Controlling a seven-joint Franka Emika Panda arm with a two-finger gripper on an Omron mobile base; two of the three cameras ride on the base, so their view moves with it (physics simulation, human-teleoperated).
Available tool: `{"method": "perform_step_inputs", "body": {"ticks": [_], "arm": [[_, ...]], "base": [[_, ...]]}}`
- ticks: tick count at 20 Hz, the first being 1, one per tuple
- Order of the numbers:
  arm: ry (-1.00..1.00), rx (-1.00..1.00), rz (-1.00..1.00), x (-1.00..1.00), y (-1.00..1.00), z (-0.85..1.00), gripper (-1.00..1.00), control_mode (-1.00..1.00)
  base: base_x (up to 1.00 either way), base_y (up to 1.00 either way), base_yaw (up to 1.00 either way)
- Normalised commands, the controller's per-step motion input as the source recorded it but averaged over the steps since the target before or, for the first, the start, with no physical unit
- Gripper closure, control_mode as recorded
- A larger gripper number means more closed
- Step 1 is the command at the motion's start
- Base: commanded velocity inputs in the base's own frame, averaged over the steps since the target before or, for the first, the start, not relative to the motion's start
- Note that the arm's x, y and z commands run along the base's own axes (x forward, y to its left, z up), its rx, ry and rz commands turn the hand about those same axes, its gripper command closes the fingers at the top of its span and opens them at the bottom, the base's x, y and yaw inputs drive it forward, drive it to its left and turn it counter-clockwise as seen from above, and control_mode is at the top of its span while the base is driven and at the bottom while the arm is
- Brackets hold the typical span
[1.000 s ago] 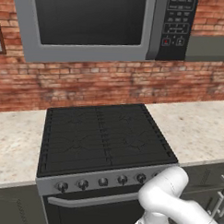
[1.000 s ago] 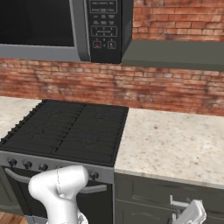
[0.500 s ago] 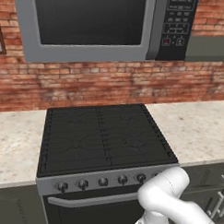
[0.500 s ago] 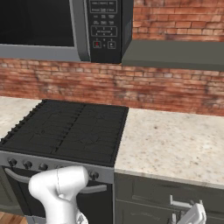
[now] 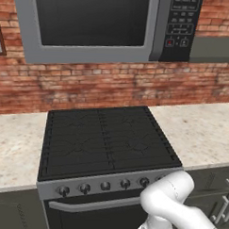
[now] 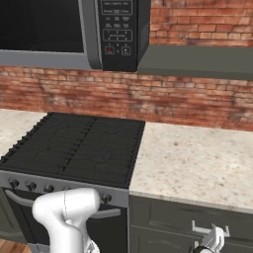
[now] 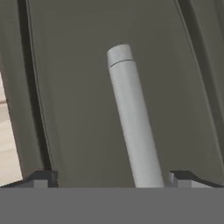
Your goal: Take the pizza cutter from the drawer on the right and place it on the dining counter for cutting.
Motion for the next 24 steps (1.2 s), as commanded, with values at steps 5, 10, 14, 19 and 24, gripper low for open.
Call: {"method": "perform_step_inputs", "body": {"ticks": [5, 10, 14, 19, 24], "arm": [[0.00, -0.07, -0.02, 0.00, -0.02, -0.30, -1.00, -1.00], [0.00, -0.01, 0.00, 0.01, 0.00, -0.14, -1.00, -1.00], [0.00, 0.00, 0.00, 0.05, 0.00, -0.18, -1.00, -1.00], [-0.01, 0.00, 0.00, 0.17, 0.00, -0.12, -1.00, -1.00], [-0.01, 0.00, 0.00, 0.13, 0.00, -0.01, -1.00, -1.00]], "base": [[0.00, 0.00, 0.00], [0.00, 0.00, 0.00], [0.00, 0.00, 0.00], [0.00, 0.00, 0.00], [0.00, 0.00, 0.00]]}}
